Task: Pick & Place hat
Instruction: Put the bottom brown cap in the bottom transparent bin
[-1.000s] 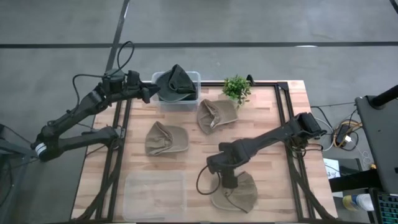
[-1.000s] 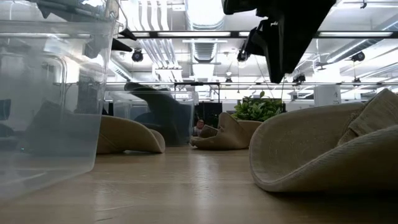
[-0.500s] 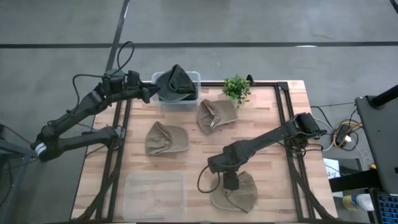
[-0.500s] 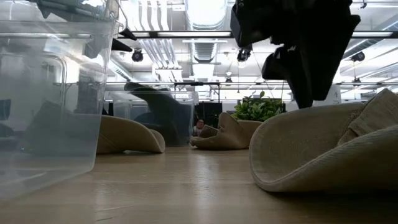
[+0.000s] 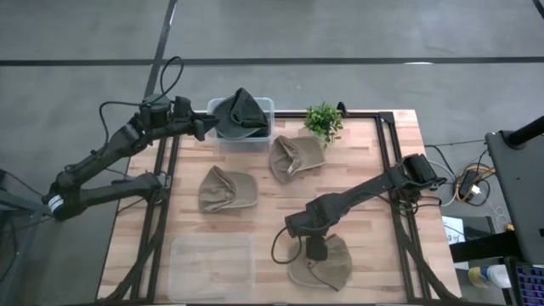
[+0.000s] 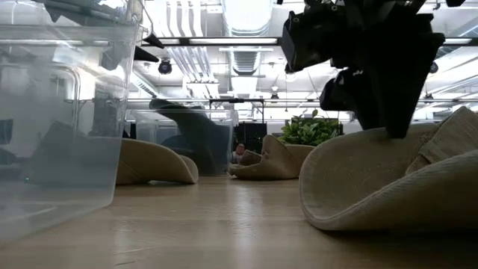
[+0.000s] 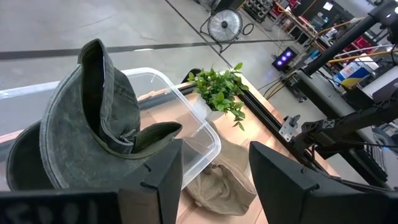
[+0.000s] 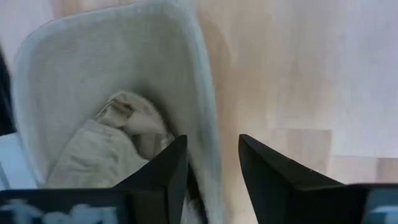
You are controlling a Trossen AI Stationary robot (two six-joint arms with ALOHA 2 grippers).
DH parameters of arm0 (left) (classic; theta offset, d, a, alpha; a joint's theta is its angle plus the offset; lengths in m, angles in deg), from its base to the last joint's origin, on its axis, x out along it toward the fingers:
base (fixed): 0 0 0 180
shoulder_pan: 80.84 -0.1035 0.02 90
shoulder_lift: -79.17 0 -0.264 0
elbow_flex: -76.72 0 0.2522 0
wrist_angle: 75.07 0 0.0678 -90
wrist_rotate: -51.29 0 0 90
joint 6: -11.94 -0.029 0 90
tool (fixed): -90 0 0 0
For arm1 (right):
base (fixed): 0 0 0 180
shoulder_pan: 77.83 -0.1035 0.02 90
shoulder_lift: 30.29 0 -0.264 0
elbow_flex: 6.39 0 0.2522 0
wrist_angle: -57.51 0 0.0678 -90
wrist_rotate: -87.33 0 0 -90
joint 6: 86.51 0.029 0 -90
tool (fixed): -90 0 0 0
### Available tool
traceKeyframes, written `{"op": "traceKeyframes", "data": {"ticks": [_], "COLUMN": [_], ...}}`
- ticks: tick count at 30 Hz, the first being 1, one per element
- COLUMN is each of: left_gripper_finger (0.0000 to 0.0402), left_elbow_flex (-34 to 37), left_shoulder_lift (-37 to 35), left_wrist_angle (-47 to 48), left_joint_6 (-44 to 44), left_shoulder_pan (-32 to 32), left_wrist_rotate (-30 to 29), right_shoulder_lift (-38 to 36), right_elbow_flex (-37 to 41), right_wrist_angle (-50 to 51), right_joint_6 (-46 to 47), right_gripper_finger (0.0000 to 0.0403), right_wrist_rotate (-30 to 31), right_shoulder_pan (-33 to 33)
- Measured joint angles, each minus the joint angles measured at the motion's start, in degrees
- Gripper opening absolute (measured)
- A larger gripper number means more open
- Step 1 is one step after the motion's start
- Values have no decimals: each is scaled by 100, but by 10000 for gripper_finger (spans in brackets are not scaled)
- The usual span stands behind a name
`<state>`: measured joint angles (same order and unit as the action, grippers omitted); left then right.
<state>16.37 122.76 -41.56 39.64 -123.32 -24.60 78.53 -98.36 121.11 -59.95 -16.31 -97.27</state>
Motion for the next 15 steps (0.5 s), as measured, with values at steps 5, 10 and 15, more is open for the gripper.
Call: {"op": "traceKeyframes", "data": {"ticks": [5, 10, 15], "left_gripper_finger": [176, 176, 176], "left_elbow_flex": [0, 0, 0], "left_shoulder_lift": [0, 0, 0], "left_wrist_angle": [2, 2, 2], "left_joint_6": [6, 43, 53], "left_shoulder_pan": [0, 0, 0], "left_wrist_rotate": [0, 0, 2], "right_shoulder_lift": [0, 0, -7], "right_elbow_flex": [200, 386, 322], "right_wrist_angle": [-205, -296, -251], "right_joint_6": [2, -55, -149], "right_gripper_finger": [87, 24, 15], "right_wrist_rotate": [-186, -332, -312], "right_shoulder_pan": [-9, -5, -20]}}
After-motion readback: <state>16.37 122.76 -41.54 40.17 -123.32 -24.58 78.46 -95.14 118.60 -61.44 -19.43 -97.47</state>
